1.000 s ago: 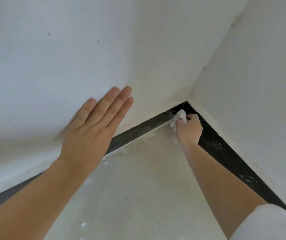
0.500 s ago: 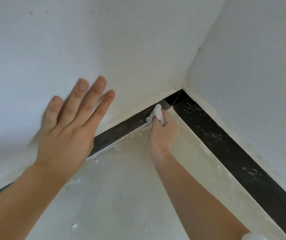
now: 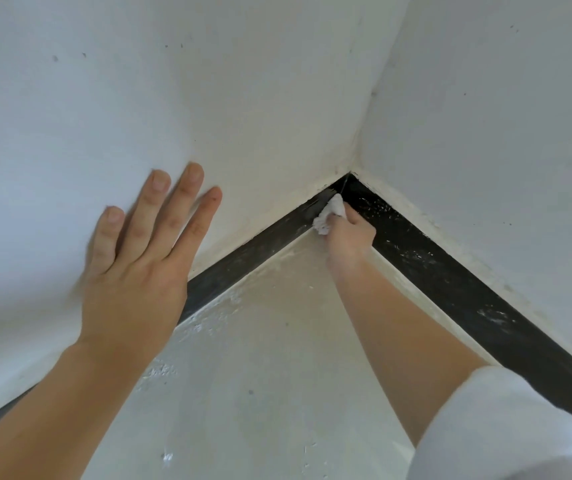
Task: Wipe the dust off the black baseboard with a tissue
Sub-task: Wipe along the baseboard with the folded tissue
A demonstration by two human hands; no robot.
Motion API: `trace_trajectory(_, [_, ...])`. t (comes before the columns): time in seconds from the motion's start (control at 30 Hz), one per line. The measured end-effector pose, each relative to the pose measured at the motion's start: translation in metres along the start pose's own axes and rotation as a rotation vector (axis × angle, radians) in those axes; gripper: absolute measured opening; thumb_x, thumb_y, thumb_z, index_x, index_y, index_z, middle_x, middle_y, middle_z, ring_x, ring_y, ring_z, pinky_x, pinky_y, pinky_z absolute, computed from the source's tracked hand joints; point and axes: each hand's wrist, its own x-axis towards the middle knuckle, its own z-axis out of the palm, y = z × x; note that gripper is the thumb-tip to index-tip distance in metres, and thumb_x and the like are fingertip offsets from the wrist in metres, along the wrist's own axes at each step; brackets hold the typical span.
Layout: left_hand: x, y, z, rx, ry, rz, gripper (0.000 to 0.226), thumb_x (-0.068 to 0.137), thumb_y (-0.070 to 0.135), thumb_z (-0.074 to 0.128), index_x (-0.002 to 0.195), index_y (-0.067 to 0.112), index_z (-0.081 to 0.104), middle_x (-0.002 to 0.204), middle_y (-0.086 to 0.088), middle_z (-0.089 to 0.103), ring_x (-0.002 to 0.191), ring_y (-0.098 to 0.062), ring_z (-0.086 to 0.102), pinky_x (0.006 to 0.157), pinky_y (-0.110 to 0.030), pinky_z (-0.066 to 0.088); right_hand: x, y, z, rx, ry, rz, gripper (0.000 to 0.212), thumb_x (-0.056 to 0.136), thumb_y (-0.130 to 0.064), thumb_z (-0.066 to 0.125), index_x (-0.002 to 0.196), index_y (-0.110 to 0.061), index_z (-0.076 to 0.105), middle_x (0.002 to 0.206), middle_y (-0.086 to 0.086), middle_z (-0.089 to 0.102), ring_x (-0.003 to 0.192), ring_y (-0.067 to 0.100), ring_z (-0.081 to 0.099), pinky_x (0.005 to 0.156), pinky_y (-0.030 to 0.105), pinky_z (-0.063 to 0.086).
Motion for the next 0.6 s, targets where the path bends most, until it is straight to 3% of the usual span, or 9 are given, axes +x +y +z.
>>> trace_trajectory(0.17, [0.002, 0.003, 0.002, -0.014, 0.016, -0.010, 0.092, 0.080, 0.005, 0.067, 0.154, 0.024, 0.017, 0.162, 0.000, 0.001, 0.147, -0.021, -0.015, 0.116, -0.037, -0.019, -0.053, 0.020, 0.022, -0.012, 0.022, 0.156, 0.033, 0.095, -0.025, 0.056, 0.071, -0.003, 0.063, 0.064, 0.009, 0.061, 0.055, 0.013, 0.054, 0.053, 0.014, 0.046])
trace_trajectory(0.27, [0.002, 0.004, 0.000, -0.044, 0.001, -0.019, 0.093, 0.080, 0.003, 0.066, 0.155, 0.024, 0.016, 0.162, 0.000, -0.003, 0.146, -0.020, -0.019, 0.114, -0.036, -0.021, -0.093, 0.030, 0.019, -0.053, -0.156, 0.225, 0.032, 0.089, -0.008, 0.056, 0.062, -0.018, 0.070, 0.063, 0.004, 0.070, 0.060, 0.015, 0.065, 0.072, 0.027, 0.055])
trace_trajectory(0.33, [0.002, 0.004, -0.001, -0.049, -0.006, -0.024, 0.092, 0.080, 0.004, 0.066, 0.155, 0.024, 0.016, 0.162, -0.001, -0.003, 0.146, -0.020, -0.019, 0.113, -0.036, -0.022, -0.106, 0.029, 0.009, -0.083, -0.354, 0.310, 0.036, 0.083, 0.004, 0.056, 0.064, -0.024, 0.070, 0.062, 0.001, 0.069, 0.059, 0.013, 0.065, 0.072, 0.029, 0.057])
trace_trajectory(0.4, [0.002, 0.004, -0.001, -0.040, -0.013, -0.020, 0.092, 0.081, 0.005, 0.066, 0.155, 0.025, 0.015, 0.162, -0.001, -0.004, 0.146, -0.021, -0.020, 0.114, -0.036, -0.023, -0.102, 0.020, -0.003, -0.150, -0.473, 0.324, 0.032, 0.080, 0.009, 0.055, 0.071, -0.017, 0.071, 0.059, 0.001, 0.066, 0.057, 0.014, 0.065, 0.065, 0.028, 0.058])
trace_trajectory(0.47, [0.002, 0.003, -0.001, -0.026, -0.018, -0.014, 0.091, 0.082, 0.006, 0.066, 0.155, 0.025, 0.015, 0.162, -0.001, -0.005, 0.146, -0.021, -0.020, 0.114, -0.036, -0.024, -0.081, 0.007, -0.012, -0.185, -0.349, 0.254, 0.033, 0.079, 0.010, 0.054, 0.066, -0.017, 0.068, 0.055, 0.002, 0.063, 0.058, 0.019, 0.063, 0.064, 0.035, 0.057])
trace_trajectory(0.53, [0.001, 0.002, 0.000, -0.028, -0.013, -0.010, 0.091, 0.082, 0.007, 0.066, 0.155, 0.024, 0.014, 0.162, -0.001, -0.006, 0.145, -0.021, -0.021, 0.114, -0.036, -0.024, -0.052, -0.009, -0.018, -0.210, -0.153, 0.140, 0.035, 0.078, 0.007, 0.054, 0.058, -0.019, 0.065, 0.057, 0.003, 0.065, 0.063, 0.025, 0.064, 0.073, 0.041, 0.056])
trace_trajectory(0.6, [0.002, 0.002, -0.001, -0.045, -0.008, -0.018, 0.090, 0.083, 0.007, 0.065, 0.155, 0.024, 0.015, 0.162, 0.000, -0.006, 0.146, -0.020, -0.020, 0.114, -0.036, -0.023, -0.028, -0.023, -0.019, -0.138, -0.041, 0.035, 0.033, 0.082, 0.003, 0.053, 0.057, -0.015, 0.067, 0.053, -0.005, 0.065, 0.063, 0.020, 0.062, 0.075, 0.037, 0.055])
